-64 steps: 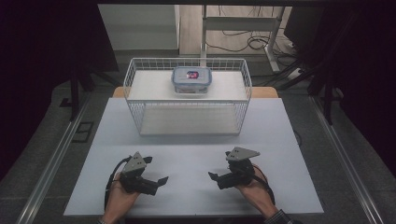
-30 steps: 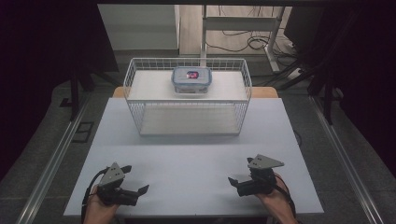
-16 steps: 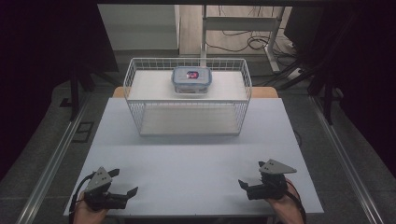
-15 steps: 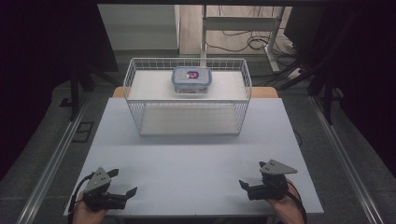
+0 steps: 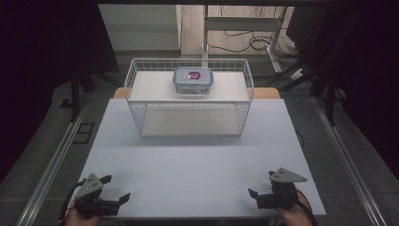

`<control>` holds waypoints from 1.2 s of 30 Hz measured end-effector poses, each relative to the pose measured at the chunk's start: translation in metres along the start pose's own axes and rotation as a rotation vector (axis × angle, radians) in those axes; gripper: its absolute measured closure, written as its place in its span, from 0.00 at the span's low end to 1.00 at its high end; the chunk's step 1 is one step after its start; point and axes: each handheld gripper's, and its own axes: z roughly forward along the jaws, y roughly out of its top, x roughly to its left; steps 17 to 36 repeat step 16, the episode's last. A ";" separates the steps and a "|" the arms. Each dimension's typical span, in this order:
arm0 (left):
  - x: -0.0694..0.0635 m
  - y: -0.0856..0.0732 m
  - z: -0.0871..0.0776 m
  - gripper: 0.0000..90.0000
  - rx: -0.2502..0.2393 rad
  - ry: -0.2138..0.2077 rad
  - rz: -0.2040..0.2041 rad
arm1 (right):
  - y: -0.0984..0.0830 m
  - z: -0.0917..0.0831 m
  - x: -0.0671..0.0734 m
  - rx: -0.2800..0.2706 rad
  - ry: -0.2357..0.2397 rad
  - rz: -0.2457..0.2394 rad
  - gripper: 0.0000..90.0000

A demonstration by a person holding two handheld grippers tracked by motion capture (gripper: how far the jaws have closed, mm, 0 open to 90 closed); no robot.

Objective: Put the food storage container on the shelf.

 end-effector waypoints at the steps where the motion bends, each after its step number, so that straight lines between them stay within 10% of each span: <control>1: 0.000 -0.001 0.000 0.03 0.002 -0.004 -0.005 | -0.001 0.000 0.000 0.005 0.000 0.003 0.00; 12: 0.007 -0.007 0.001 0.02 0.025 -0.043 -0.073 | -0.006 -0.003 -0.002 0.012 0.014 0.041 0.00; 36: 0.008 -0.006 0.003 0.02 0.035 -0.039 -0.079 | -0.005 -0.001 -0.002 0.023 0.015 0.038 0.00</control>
